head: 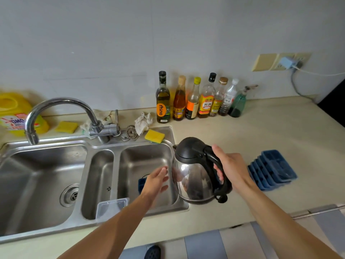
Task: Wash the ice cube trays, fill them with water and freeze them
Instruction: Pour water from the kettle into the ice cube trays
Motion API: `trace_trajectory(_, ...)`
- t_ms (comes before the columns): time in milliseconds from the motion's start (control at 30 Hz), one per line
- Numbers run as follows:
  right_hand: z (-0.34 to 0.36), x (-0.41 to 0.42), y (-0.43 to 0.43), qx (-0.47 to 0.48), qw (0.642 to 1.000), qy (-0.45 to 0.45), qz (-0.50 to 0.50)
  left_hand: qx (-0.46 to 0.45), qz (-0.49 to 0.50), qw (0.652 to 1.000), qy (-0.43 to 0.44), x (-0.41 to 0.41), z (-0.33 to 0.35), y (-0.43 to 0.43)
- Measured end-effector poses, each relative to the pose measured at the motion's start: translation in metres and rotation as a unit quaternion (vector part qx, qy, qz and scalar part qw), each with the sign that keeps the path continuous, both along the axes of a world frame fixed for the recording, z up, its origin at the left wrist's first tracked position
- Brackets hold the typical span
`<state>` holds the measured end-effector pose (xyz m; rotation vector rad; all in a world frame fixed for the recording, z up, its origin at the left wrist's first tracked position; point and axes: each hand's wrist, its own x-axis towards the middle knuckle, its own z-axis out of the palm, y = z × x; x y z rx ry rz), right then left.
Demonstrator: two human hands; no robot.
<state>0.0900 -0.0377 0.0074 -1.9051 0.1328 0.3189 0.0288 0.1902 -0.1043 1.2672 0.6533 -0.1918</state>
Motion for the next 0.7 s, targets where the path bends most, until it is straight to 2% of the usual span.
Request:
trace_trajectory(233,0.018,-0.003,0.041,-0.037,0.996,0.016,0.076,-0.1,0.026,0.994,0.019,-0.029,-0.005,0.014)
trace_trajectory(467,0.019,-0.001,0.076,-0.101,0.985,0.023,0.136,-0.127,0.021,0.991,0.021,-0.048,-0.014,0.023)
trace_trajectory(700,0.018,0.007,0.099,-0.126,0.978,0.043,0.161,-0.156,0.011,0.987,0.024,-0.059,-0.018,0.039)
